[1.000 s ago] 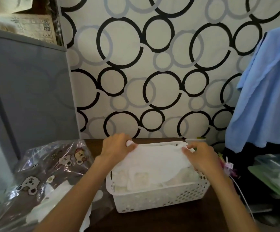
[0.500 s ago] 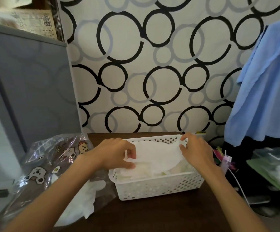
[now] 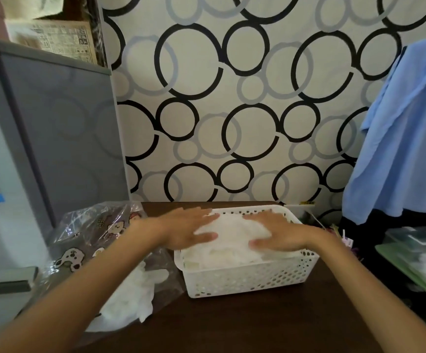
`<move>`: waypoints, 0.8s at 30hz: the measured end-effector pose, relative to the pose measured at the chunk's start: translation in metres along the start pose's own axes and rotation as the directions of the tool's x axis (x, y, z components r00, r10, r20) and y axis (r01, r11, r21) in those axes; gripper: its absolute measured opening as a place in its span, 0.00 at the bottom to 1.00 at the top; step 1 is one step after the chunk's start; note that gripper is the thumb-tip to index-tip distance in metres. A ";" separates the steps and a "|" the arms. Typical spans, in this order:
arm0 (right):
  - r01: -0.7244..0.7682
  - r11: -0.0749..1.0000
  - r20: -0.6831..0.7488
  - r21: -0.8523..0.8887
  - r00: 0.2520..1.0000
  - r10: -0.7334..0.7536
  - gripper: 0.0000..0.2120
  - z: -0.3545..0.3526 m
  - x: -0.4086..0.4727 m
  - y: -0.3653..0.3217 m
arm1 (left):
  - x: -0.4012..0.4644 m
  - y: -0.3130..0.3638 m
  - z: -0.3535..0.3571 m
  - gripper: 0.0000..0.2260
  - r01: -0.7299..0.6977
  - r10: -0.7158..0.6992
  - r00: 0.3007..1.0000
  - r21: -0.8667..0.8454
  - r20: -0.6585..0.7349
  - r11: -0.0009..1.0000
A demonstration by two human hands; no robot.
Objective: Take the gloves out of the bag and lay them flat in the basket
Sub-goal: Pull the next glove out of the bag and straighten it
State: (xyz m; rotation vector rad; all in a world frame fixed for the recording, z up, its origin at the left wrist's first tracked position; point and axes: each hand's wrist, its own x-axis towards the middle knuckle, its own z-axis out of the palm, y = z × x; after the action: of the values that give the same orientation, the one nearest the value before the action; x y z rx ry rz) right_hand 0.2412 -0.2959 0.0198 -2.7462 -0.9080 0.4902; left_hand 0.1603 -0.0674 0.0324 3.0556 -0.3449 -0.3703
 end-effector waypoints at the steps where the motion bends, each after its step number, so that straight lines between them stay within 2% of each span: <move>1: -0.026 0.993 0.154 -0.118 0.987 0.044 0.36 0.003 0.005 0.002 | 0.007 0.001 0.010 0.30 0.024 -0.028 0.999 0.081 0.046 0.996; 2: -0.061 0.978 0.230 -0.197 0.967 0.107 0.39 0.006 0.010 0.006 | 0.011 0.001 0.016 0.32 0.051 -0.062 0.995 0.133 0.079 0.990; 5: -0.124 0.952 0.285 -0.279 0.936 0.205 0.42 0.006 0.021 0.019 | 0.022 -0.006 0.030 0.37 0.130 -0.159 0.977 0.195 0.144 0.972; 8: -0.119 0.953 0.327 -0.279 0.921 0.211 0.40 0.011 0.026 0.022 | 0.029 -0.003 0.035 0.37 0.125 -0.181 0.969 0.299 0.169 0.946; 10: -0.113 0.973 0.298 -0.202 0.939 0.171 0.39 0.014 0.026 0.022 | 0.030 -0.002 0.034 0.36 0.127 -0.180 0.971 0.301 0.157 0.945; 12: -0.108 0.993 0.188 -0.039 0.976 0.113 0.38 0.010 0.024 0.022 | 0.026 -0.002 0.031 0.38 0.142 -0.163 0.981 0.190 0.102 0.971; 14: -0.074 0.987 0.056 0.146 0.996 0.066 0.34 0.002 0.018 0.023 | 0.016 -0.005 0.027 0.37 0.150 -0.152 0.988 -0.052 -0.032 0.987; 16: -0.021 0.958 -0.065 0.285 0.997 0.041 0.27 -0.005 0.010 0.020 | -0.007 -0.010 0.023 0.29 0.094 -0.193 0.958 -0.403 -0.212 0.910; 18: 0.035 0.952 -0.224 0.305 0.974 0.036 0.21 -0.007 0.006 0.015 | -0.039 -0.022 0.026 0.20 -0.009 -0.257 0.891 -0.580 -0.374 0.814; 20: 0.081 0.956 -0.396 0.284 0.917 0.040 0.17 -0.005 0.003 0.003 | -0.076 -0.042 0.037 0.12 -0.066 -0.316 0.842 -0.665 -0.437 0.744; 21: 0.118 0.948 -0.468 0.296 0.883 0.036 0.16 -0.003 0.001 -0.006 | -0.093 -0.053 0.043 0.10 -0.077 -0.321 0.845 -0.692 -0.427 0.718; 22: 0.168 0.932 -0.516 0.321 0.857 0.023 0.15 -0.001 -0.001 -0.018 | -0.108 -0.063 0.050 0.10 -0.062 -0.313 0.860 -0.692 -0.402 0.719; 24: 0.265 0.906 -0.533 0.330 0.845 -0.053 0.14 0.005 -0.007 -0.053 | -0.129 -0.083 0.064 0.13 0.074 -0.308 0.898 -0.581 -0.316 0.811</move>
State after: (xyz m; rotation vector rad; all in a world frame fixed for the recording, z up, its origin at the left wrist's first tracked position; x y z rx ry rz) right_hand 0.2054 -0.2582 0.0321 -2.2278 -0.7852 -0.0983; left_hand 0.0404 0.0411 -0.0058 2.4908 0.0968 0.1404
